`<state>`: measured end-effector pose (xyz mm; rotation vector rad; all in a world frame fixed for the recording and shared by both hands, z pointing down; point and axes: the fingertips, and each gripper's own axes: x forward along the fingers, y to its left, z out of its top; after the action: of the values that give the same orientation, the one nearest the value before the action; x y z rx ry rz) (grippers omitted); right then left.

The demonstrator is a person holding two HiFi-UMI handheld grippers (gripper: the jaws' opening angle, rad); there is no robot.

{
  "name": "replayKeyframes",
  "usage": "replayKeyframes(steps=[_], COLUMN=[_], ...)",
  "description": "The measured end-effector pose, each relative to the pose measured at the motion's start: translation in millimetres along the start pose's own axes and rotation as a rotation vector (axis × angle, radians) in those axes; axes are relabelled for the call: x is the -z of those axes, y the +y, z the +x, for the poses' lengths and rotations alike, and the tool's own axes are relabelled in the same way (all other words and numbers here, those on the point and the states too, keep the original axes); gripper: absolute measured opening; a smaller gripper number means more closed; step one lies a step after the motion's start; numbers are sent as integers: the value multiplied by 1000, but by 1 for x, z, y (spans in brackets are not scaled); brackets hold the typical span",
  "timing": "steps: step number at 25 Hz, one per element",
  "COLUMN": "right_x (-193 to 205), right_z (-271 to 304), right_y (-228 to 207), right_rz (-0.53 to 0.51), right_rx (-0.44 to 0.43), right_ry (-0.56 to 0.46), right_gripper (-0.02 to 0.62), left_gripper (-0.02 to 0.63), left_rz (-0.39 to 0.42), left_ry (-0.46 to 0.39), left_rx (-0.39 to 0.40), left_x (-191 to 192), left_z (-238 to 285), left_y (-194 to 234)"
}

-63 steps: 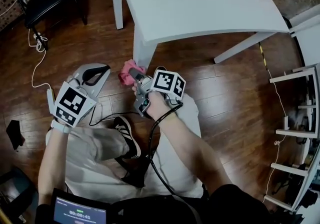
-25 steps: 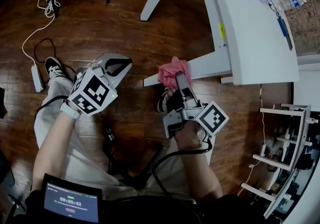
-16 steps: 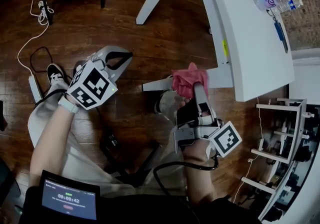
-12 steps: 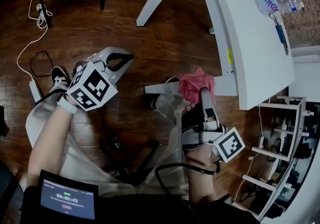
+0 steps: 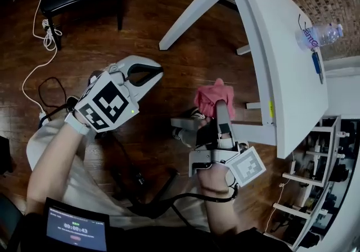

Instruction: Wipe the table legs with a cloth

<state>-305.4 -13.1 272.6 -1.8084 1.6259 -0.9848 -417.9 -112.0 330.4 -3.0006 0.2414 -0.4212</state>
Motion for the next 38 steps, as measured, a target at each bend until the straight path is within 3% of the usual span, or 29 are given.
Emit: replayKeyframes(steps=[2, 5, 8, 11, 16, 20, 23, 29, 34, 38], right_x=[4, 8, 11, -16, -62, -99, -109, -87, -52, -20], right_z=[31, 106, 200, 261, 344, 367, 373, 391, 399, 412], right_y=[15, 39, 66, 63, 70, 67, 51, 9, -44, -91], right_rz=[-64, -188, -291, -256, -128, -169, -129, -108, -118, -135], right_rx=[-42, -90, -99, 11, 13, 26, 39, 50, 107, 133], right_ry=[36, 82, 91, 47, -79, -229, -283, -228, -167, -118], right_gripper=[113, 112, 112, 114, 114, 112, 112, 112, 113, 112], left_gripper=[2, 2, 2, 2, 2, 2, 2, 2, 2, 2], left_rz=[-10, -98, -92, -68, -153, -170, -201, -244, -359, -401], left_ry=[-44, -121, -118, -122, -208, -221, -214, -183, -142, -71], left_rx=[-40, -132, -111, -109, -114, -120, -121, -119, -150, -154], left_x=[-17, -11, 9, 9, 1, 3, 10, 27, 40, 58], left_z=[5, 4, -3, 3, 9, 20, 27, 49, 61, 75], left_y=[18, 72, 121, 146, 183, 205, 217, 236, 250, 253])
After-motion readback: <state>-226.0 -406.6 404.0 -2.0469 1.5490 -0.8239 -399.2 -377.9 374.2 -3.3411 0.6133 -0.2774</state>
